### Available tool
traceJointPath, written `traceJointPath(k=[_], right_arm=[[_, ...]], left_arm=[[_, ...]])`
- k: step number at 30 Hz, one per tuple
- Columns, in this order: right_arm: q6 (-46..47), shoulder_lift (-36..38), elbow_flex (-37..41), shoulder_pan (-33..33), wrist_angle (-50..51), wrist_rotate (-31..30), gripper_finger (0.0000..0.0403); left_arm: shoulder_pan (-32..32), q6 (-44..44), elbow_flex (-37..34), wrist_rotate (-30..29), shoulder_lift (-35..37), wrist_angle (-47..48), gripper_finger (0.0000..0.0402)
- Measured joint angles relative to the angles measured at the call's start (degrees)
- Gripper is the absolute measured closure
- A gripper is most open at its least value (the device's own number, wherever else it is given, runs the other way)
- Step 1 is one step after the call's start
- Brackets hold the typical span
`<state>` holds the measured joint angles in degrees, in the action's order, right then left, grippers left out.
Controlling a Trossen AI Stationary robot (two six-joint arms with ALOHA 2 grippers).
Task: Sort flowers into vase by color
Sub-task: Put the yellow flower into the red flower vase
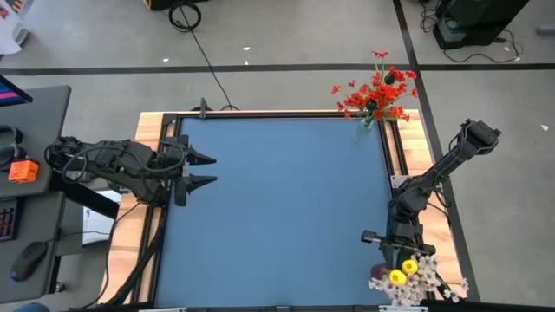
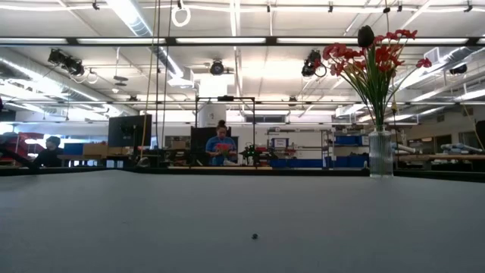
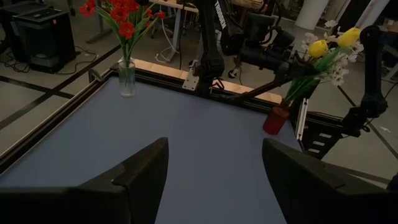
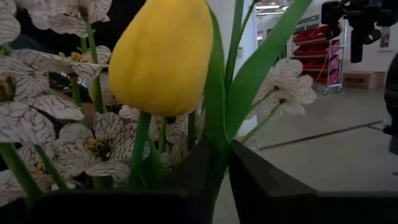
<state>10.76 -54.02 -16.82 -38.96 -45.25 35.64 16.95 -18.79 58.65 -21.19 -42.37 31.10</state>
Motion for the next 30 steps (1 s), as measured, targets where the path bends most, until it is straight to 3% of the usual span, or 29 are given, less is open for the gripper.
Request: traceJointPath(k=[9,22,30], right_arm=[[0.2,0.8,0.0,0.2,0.1,-1.2,0.0272],[2.8,8.1,0.0,4.5,0.0,-1.1,0.0253],[7.6,9.1,0.0,6.6,0.3,2.2,0.0213]], left_arm=[[0.0,0.0,0.0,0.0,0.0,0.0,0.0136],[0.0,0.0,0.0,0.0,0.0,0.0,0.0136],[0.0,0.0,0.0,0.0,0.0,0.0,0.0136]])
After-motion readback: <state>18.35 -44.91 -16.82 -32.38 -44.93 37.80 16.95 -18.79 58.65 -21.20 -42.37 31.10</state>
